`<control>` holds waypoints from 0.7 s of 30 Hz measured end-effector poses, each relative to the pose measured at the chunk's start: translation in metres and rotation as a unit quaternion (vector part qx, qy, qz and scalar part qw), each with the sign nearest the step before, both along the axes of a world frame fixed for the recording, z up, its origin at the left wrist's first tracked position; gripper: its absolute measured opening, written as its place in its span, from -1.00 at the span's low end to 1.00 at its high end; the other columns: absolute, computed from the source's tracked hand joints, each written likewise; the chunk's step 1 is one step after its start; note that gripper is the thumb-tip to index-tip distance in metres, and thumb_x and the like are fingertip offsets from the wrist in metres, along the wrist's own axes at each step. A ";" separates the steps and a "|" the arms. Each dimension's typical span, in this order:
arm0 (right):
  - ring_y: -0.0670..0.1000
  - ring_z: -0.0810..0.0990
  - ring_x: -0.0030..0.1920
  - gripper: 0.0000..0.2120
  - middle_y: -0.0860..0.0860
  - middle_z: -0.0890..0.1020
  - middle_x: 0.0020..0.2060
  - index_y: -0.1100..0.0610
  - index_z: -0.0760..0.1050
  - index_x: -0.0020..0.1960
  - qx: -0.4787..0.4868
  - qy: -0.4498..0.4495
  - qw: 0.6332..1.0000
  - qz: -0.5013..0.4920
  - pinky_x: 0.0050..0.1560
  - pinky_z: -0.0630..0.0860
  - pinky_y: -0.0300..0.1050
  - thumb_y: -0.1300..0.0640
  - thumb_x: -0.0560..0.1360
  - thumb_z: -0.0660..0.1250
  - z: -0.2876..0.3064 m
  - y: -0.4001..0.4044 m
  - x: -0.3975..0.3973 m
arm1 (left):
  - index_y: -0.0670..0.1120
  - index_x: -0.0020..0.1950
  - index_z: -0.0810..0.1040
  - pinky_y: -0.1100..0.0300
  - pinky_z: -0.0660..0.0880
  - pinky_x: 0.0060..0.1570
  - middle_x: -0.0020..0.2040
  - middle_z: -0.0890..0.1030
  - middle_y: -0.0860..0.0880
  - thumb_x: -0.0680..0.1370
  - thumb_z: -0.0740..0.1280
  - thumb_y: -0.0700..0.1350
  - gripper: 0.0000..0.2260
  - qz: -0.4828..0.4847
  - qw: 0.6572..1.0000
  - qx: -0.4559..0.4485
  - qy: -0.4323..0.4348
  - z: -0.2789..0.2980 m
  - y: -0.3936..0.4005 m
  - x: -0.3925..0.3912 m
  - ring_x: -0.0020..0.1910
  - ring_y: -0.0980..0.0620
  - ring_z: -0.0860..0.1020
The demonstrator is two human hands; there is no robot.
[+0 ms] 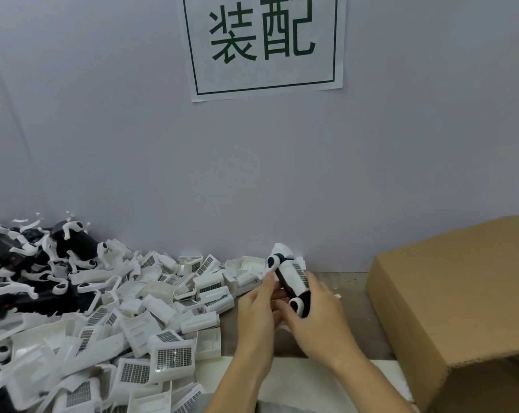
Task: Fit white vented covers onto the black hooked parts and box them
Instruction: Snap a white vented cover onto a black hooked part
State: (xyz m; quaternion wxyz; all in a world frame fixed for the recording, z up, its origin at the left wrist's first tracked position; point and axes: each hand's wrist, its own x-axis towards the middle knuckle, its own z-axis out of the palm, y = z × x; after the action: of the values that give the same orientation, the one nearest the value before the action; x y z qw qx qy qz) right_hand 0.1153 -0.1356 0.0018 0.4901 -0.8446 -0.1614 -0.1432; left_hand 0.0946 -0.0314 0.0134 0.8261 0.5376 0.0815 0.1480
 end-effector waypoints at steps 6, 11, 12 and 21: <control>-0.05 0.69 -0.34 -0.82 0.07 0.49 -0.28 0.25 0.51 -0.03 0.289 0.160 0.944 0.023 -0.46 0.60 -0.08 0.12 0.61 0.27 0.007 -0.016 0.001 | -0.08 -0.12 0.61 0.06 0.55 -0.05 -0.20 0.65 0.00 0.60 0.37 -0.13 -0.88 0.159 0.977 0.143 -0.028 0.000 0.006 0.004 -0.14 0.01 0.59; 0.11 0.37 -0.46 -0.68 0.20 0.45 -0.33 0.28 0.54 -0.09 0.422 0.309 0.847 0.096 -0.50 0.50 -0.15 0.04 0.59 0.19 0.019 -0.021 -0.002 | 0.02 0.14 0.60 -0.02 0.56 0.09 0.07 0.62 -0.02 0.64 0.29 0.06 -0.82 0.081 0.995 -0.047 0.017 0.009 0.017 0.000 0.10 -0.05 0.61; 0.12 0.38 -0.44 -0.65 0.21 0.47 -0.34 0.28 0.55 -0.08 0.411 0.339 0.837 0.125 -0.51 0.46 -0.17 0.00 0.59 0.18 0.020 -0.020 -0.004 | -0.01 0.16 0.62 -0.03 0.59 0.05 0.07 0.65 -0.07 0.63 0.28 0.09 -0.76 0.046 0.995 -0.085 0.025 0.008 0.016 0.000 0.09 -0.10 0.64; 0.13 0.52 -0.31 -0.68 0.21 0.52 -0.28 0.32 0.53 -0.03 0.271 0.328 0.889 0.169 -0.22 0.47 -0.03 0.03 0.58 0.24 0.031 -0.027 -0.005 | -0.13 0.19 0.66 -0.18 0.60 0.10 0.03 0.71 -0.17 0.59 0.29 -0.08 -0.74 -0.035 0.992 -0.118 0.012 0.005 0.023 -0.004 0.02 -0.21 0.68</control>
State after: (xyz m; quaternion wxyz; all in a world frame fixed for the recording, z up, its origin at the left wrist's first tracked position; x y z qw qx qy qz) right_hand 0.1104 -0.1624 0.0327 0.7419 -0.6376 -0.0866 0.1885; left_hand 0.0905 -0.0080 0.0182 0.8876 0.4402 0.0890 0.1019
